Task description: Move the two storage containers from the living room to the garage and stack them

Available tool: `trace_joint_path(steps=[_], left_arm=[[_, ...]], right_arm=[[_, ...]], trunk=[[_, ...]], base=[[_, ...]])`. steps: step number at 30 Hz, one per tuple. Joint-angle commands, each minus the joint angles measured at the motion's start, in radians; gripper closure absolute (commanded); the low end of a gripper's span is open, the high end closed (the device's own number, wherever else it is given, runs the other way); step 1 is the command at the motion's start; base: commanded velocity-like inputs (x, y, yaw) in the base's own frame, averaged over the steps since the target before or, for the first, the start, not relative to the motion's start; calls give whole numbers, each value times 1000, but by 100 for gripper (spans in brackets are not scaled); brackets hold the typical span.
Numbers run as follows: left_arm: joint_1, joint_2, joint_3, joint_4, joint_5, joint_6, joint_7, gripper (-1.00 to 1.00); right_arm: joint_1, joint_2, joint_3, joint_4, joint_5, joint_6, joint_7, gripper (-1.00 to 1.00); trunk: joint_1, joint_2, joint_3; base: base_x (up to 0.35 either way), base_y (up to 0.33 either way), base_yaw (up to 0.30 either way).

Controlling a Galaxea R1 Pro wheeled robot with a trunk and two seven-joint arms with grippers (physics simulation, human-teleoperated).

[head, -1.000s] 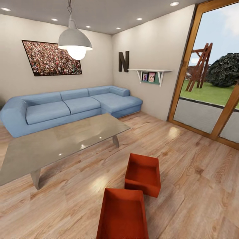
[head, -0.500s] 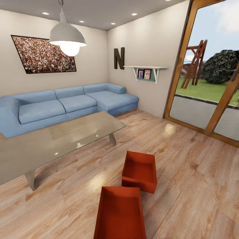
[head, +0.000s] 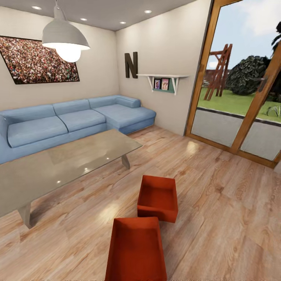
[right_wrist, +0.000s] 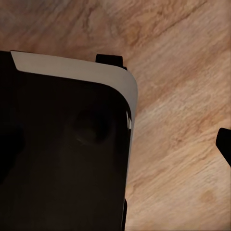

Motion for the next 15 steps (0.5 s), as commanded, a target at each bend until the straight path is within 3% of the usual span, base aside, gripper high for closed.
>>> trace_joint_path(steps=[1,15], left_arm=[[0,0,6,0,-1,-2,1,-100],[0,0,6,0,-1,-2,1,-100]], right_arm=[[-1,0,8,3,-10,-6,2,-100],[-1,0,10,3,-5,-3,2,-100]], trunk=[[0,0,-2],[0,0,-25]], base=[[0,0,-13],[0,0,-2]])
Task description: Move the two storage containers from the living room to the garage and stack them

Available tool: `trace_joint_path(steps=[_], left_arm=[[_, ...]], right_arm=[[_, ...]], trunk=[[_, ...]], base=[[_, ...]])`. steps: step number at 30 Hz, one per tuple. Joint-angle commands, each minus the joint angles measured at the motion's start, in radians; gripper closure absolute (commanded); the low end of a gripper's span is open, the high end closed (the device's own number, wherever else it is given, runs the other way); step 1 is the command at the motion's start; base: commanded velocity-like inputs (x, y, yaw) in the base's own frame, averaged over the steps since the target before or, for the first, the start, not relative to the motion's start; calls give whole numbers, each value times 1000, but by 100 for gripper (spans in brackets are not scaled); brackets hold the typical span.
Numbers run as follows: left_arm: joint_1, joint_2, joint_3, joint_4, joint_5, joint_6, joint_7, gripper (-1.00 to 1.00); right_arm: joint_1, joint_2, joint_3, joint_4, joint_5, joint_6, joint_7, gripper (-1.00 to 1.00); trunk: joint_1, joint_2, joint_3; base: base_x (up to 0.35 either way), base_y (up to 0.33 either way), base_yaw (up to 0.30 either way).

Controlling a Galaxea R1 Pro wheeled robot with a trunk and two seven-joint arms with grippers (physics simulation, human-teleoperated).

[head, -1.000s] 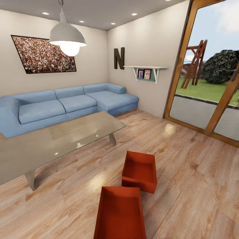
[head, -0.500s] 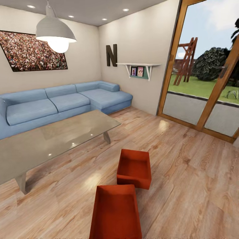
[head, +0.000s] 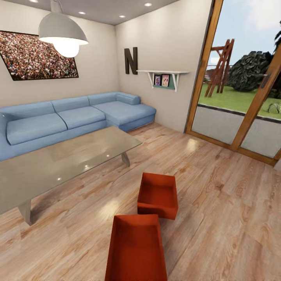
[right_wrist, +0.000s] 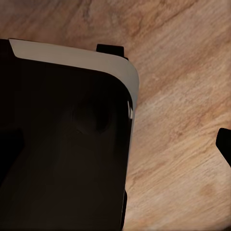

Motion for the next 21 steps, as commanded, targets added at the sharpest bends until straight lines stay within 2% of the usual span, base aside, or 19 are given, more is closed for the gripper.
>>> trace_joint_path(steps=[1,9,21], left_arm=[[0,0,6,0,-1,-2,1,-100],[0,0,6,-1,-1,-2,0,-100],[0,0,6,-1,-1,-2,0,-100]], right_arm=[[-1,0,8,3,-10,-6,2,-100],[-1,0,8,3,-10,-6,3,-100],[-1,0,7,3,-9,-6,4,-100]], trunk=[[0,0,-2],[0,0,-15],[0,0,-34]], base=[[0,0,0],[0,0,30],[0,0,117]])
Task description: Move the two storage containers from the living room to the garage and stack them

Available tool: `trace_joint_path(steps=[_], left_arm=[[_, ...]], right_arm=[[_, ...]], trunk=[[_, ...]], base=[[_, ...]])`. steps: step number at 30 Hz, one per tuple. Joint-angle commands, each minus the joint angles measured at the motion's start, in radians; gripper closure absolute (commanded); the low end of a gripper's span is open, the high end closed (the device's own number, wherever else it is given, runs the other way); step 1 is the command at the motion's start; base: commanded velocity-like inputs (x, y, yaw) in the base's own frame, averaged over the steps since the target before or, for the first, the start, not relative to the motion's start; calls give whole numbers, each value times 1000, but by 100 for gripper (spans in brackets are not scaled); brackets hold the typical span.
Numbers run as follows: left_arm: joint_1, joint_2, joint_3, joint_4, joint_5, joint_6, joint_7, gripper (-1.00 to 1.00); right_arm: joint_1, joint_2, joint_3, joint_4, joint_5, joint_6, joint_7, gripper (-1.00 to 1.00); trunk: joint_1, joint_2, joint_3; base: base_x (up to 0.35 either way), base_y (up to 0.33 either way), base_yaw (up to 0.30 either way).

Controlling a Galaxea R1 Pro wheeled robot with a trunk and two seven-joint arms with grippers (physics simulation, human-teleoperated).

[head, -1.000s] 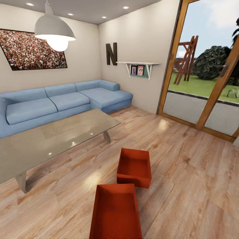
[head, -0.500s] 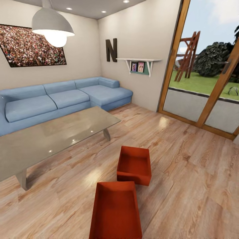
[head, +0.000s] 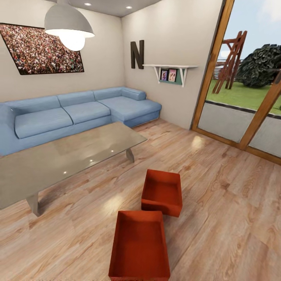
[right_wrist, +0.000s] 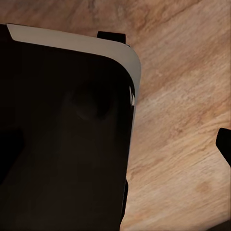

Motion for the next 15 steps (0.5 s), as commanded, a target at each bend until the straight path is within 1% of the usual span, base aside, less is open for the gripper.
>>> trace_joint_path(steps=[1,15], left_arm=[[0,0,6,0,-1,-2,1,-100],[0,0,6,0,-1,-2,1,-100]], right_arm=[[-1,0,8,3,-10,-6,2,-100],[-1,-1,8,3,-11,-6,3,-100]], trunk=[[0,0,-2],[0,0,-23]], base=[[0,0,143],[0,0,128]])
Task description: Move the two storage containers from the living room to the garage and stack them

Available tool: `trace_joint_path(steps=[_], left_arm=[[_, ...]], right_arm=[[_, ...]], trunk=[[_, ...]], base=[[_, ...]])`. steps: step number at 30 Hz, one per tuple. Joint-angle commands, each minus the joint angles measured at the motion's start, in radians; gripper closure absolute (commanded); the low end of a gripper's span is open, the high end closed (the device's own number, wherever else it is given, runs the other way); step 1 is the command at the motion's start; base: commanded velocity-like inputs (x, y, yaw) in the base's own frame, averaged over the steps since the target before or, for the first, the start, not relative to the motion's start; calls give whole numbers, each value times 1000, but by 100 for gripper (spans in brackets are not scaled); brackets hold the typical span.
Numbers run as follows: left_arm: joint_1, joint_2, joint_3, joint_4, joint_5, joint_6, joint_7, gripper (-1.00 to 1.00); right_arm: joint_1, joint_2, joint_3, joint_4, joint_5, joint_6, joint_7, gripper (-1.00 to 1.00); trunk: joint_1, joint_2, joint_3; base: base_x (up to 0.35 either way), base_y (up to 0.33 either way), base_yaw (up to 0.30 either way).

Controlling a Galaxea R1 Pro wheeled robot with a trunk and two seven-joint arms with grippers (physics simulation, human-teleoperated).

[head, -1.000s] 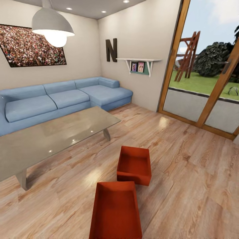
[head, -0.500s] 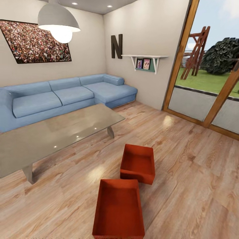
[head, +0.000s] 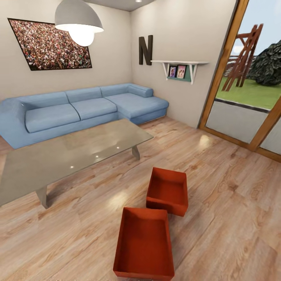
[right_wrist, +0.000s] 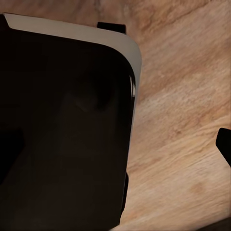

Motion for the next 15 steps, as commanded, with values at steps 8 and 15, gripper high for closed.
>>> trace_joint_path(steps=[8,15], left_arm=[[0,0,6,0,-1,-2,1,-100],[0,0,6,0,-1,-2,2,-100]], right_arm=[[-1,0,8,3,-10,-6,11,-100],[-1,0,8,3,-11,-5,15,-100]], trunk=[[0,0,-13],[0,0,-24]], base=[[0,0,110],[0,0,2]])
